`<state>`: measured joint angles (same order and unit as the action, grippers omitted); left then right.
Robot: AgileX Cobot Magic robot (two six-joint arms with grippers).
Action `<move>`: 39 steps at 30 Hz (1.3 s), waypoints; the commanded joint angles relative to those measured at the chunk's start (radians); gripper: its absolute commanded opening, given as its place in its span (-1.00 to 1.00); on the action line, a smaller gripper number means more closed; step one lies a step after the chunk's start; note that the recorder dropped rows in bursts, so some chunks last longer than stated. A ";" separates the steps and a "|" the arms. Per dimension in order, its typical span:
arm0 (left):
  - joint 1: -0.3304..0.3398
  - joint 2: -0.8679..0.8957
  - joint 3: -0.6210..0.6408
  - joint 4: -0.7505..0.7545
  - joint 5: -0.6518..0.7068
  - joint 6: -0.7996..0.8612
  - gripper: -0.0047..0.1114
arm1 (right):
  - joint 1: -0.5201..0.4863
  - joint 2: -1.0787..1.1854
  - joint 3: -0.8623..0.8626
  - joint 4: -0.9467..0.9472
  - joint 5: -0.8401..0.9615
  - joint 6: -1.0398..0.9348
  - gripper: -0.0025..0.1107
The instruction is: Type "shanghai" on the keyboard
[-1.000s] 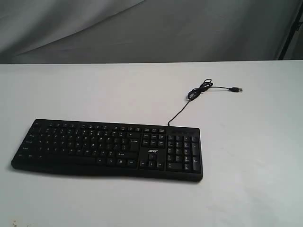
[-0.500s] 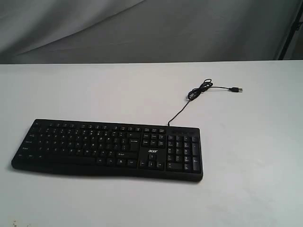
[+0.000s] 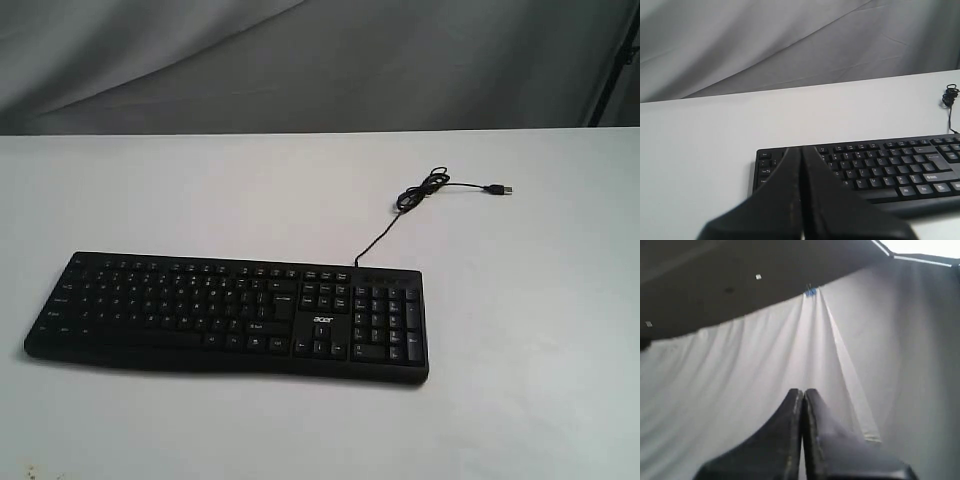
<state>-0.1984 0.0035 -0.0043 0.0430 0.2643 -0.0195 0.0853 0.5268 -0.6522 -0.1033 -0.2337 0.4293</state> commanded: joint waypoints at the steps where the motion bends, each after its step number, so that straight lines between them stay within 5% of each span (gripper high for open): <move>1: -0.004 -0.003 0.004 0.001 -0.005 -0.003 -0.92 | -0.005 0.276 -0.291 -0.157 0.290 -0.091 -0.96; 10: -0.004 -0.003 0.004 0.001 -0.005 -0.003 -0.92 | -0.005 0.764 -0.823 -0.395 1.118 -0.315 -0.96; 18: -0.004 -0.003 0.004 0.001 -0.005 -0.003 -0.92 | 0.004 1.079 -0.887 0.608 1.322 -1.280 -0.96; 24: -0.004 -0.003 0.004 0.001 -0.005 -0.003 -0.92 | 0.152 1.283 -0.845 0.670 1.232 -1.383 -0.96; 31: -0.004 -0.003 0.004 0.001 -0.005 -0.003 -0.92 | 0.421 1.447 -0.853 0.623 0.900 -1.409 -0.96; 35: -0.004 -0.003 0.004 0.001 -0.005 -0.003 -0.92 | 0.549 1.529 -0.998 0.541 0.882 -1.272 -0.96; 39: -0.004 -0.003 0.004 0.001 -0.005 -0.003 -0.92 | 0.641 1.650 -1.277 0.416 1.045 -1.149 -0.96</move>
<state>-0.1984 0.0035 -0.0043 0.0430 0.2643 -0.0195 0.6777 2.1160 -1.7662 0.3849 0.7098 -0.7772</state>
